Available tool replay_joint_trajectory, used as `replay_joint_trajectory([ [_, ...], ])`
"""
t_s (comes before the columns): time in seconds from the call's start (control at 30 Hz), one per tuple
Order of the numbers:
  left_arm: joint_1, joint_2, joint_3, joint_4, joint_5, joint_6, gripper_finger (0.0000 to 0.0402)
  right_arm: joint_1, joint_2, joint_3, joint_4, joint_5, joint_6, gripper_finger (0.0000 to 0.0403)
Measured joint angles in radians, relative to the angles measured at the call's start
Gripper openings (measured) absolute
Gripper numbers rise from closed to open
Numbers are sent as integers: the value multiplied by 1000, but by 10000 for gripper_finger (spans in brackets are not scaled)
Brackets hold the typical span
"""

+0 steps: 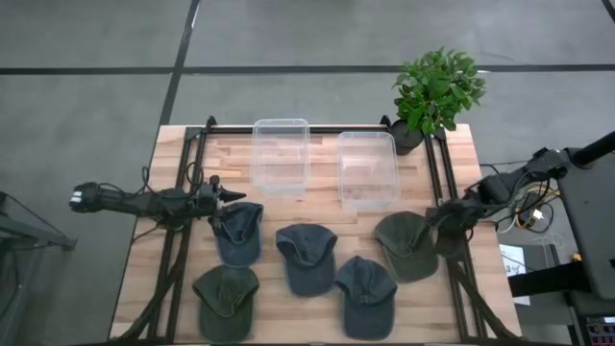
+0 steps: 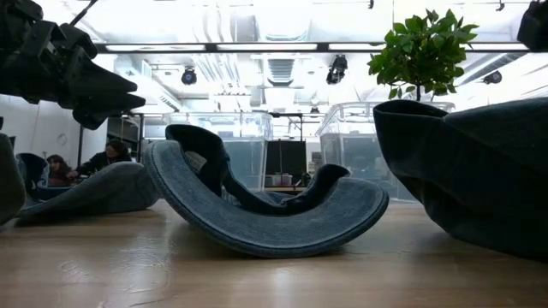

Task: Pick & Place hat
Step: Put the right green cap into the right transparent bin

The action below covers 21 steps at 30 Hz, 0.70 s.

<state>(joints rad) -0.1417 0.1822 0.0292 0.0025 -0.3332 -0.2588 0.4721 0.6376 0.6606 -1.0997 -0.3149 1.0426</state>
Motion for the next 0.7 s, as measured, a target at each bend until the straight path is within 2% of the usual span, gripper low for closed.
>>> replay_joint_trajectory([
  [0.23, 0, 0, 0, 2, -1, 1, 187, 2, 159, -20, -9, 0, 39, 34],
  [0.43, 0, 0, -1, 4, -1, 1, 187, 2, 165, -17, -12, -1, 56, 39],
  [0.57, 0, 0, -1, 4, -1, 1, 187, 2, 135, -17, -11, 0, 73, 64],
  [0.7, 0, 0, -1, 4, -1, 1, 187, 2, 122, -17, -7, 1, 89, 106],
])
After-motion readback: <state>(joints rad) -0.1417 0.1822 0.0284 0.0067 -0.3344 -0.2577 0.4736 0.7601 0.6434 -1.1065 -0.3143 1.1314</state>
